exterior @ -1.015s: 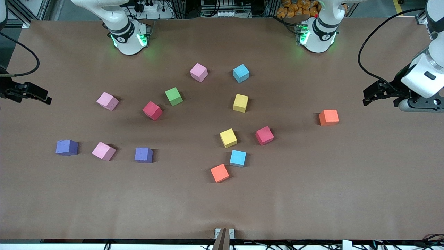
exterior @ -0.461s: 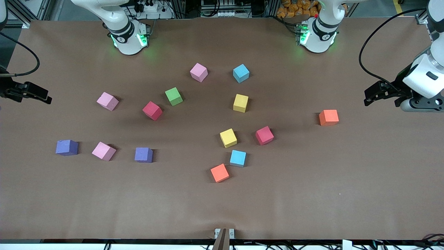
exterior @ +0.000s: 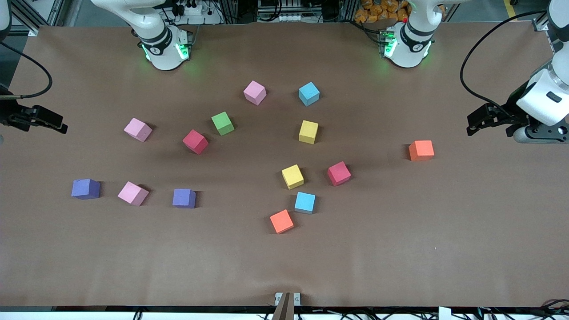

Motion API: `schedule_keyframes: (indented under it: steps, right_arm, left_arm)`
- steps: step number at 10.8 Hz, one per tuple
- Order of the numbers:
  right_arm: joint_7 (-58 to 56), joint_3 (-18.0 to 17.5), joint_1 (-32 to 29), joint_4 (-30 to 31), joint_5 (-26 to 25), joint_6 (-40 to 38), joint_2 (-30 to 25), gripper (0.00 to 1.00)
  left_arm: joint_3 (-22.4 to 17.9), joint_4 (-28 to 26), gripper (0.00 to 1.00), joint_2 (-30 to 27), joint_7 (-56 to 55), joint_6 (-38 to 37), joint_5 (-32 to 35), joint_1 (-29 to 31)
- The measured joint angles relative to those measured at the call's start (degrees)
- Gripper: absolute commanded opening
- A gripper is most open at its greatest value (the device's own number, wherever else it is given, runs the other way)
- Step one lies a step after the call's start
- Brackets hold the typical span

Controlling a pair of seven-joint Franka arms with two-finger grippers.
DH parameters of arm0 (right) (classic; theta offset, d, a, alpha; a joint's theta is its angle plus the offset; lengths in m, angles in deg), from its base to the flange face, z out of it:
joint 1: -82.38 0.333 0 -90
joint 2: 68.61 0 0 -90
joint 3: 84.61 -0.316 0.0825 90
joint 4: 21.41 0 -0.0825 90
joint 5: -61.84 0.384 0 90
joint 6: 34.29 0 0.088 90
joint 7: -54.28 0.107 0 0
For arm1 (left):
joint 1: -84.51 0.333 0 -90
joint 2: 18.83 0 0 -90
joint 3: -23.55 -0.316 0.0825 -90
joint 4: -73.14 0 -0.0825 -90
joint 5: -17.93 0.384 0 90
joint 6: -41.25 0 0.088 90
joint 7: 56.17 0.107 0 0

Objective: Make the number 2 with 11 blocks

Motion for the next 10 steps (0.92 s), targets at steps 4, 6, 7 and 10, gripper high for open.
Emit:
schedule_keyframes:
  steps: [4,6,7,10]
  right_arm:
    - [0.0,-0.1,0.3,0.1,0.0,0.0,0.1,1.0]
    - [-0.1,-0.1,1.7,0.9,0.1,0.1,0.4,1.0]
    - [-0.1,-0.1,3.4,2.1,0.1,1.2,0.8,1.0]
    - [8.3,-0.2,11.9,10.7,0.3,11.3,1.5,1.0]
  left_arm:
    - [-0.1,0.0,1.0,0.0,-0.9,0.0,0.0,1.1]
    - [-0.1,0.0,1.0,0.0,-3.4,0.0,0.0,2.3]
    - [-0.2,0.0,1.0,0.0,-3.5,0.0,0.0,3.2]
    - [0.0,0.0,1.0,0.0,-3.6,-0.3,0.0,3.6]
